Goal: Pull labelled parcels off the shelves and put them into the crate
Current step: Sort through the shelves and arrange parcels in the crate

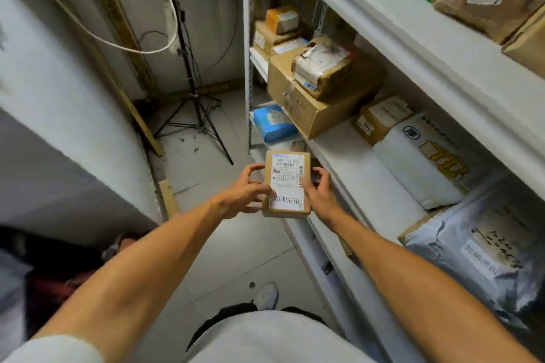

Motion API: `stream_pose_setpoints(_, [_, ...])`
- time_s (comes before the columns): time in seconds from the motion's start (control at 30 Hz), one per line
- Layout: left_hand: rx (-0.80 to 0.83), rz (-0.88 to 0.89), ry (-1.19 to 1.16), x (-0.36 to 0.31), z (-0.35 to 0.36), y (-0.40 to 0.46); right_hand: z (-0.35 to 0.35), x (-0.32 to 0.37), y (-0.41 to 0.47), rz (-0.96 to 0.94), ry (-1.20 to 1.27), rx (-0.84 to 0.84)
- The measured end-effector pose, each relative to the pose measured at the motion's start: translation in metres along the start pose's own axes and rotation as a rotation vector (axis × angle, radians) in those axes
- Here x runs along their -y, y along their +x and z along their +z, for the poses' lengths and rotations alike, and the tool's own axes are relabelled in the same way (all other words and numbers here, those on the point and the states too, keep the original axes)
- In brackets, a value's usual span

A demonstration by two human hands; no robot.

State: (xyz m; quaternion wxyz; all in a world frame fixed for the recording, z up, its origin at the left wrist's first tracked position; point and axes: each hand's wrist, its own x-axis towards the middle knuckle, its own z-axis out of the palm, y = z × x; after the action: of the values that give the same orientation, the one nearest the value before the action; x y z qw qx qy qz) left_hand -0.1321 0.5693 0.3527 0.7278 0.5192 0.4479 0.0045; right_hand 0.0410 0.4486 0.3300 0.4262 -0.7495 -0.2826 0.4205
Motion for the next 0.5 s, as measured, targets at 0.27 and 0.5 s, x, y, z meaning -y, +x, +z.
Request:
stream_pose_setpoints(0.27, [-0.246,-0.057,-0.259,0.105,-0.054,-0.094,0.100,-0.002,-0.040,-0.021,-0.153,0.351])
stream_pose_setpoints(0.5, [-0.511,-0.072,-0.463,0.202,-0.066,-0.207,0.192,-0.001,-0.113,-0.132,-0.289,0.664])
